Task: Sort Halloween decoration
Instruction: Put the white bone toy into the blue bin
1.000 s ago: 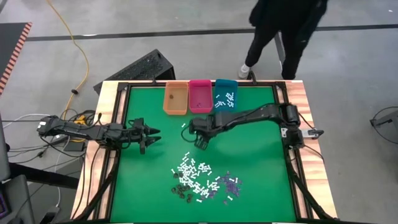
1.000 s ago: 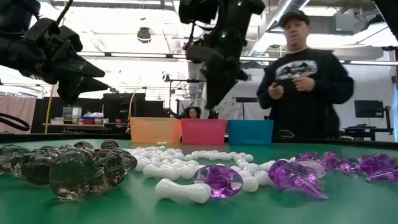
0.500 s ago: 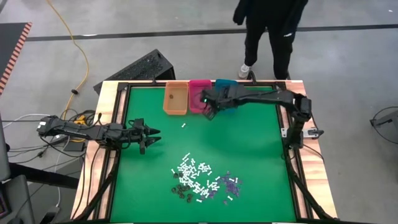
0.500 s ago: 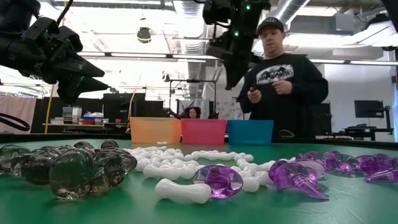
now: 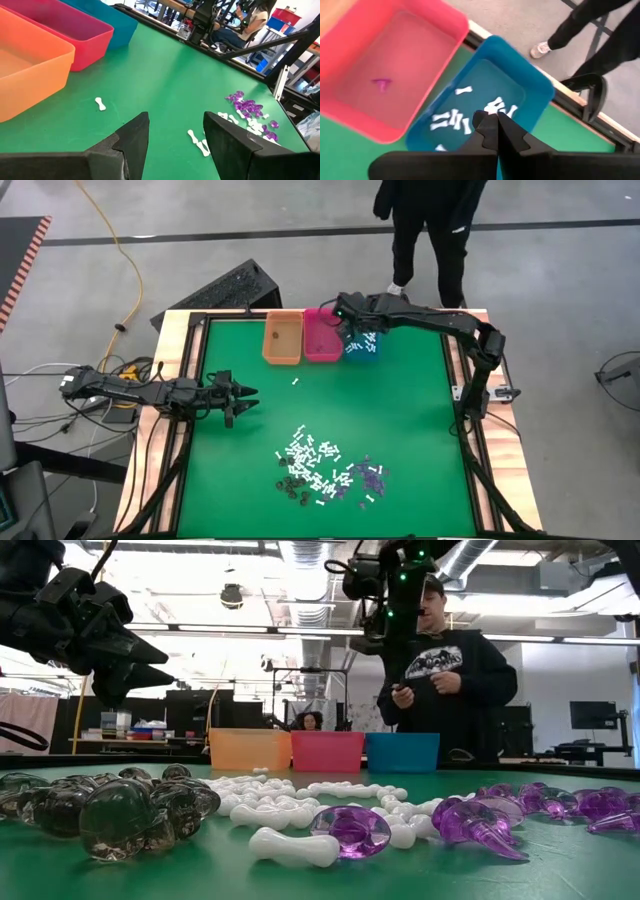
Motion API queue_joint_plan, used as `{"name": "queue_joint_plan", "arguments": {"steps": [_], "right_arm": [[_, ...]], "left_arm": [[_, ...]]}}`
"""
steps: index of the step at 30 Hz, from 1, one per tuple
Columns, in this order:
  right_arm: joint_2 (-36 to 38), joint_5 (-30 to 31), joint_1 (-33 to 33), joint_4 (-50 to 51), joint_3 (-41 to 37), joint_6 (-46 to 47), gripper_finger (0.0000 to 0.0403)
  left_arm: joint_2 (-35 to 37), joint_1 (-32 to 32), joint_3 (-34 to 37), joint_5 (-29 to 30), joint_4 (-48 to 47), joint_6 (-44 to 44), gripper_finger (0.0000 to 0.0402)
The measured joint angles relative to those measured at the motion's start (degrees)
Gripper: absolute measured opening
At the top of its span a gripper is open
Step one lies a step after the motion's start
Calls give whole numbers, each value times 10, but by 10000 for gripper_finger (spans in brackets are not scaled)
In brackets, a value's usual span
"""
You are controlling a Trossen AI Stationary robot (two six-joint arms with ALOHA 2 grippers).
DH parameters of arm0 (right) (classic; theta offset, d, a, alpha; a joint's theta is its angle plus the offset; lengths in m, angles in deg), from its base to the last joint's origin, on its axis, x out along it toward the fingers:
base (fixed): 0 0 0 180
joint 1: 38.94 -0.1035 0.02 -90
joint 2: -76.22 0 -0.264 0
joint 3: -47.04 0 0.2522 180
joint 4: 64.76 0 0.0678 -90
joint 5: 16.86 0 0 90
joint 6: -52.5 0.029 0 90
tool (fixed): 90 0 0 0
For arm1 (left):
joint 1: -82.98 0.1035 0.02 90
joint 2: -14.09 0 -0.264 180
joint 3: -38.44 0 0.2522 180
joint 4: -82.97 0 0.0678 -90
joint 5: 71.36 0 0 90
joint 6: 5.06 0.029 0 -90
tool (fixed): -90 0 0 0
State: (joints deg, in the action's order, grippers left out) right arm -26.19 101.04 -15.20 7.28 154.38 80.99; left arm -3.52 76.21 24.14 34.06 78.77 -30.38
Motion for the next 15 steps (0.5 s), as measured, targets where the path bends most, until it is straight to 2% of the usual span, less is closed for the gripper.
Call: {"name": "queue_joint_plan", "arguments": {"steps": [15], "right_arm": [[0, 11, 19, -3, 0, 0, 21]], "left_arm": [[0, 0, 0, 0, 0, -2, 179]]}}
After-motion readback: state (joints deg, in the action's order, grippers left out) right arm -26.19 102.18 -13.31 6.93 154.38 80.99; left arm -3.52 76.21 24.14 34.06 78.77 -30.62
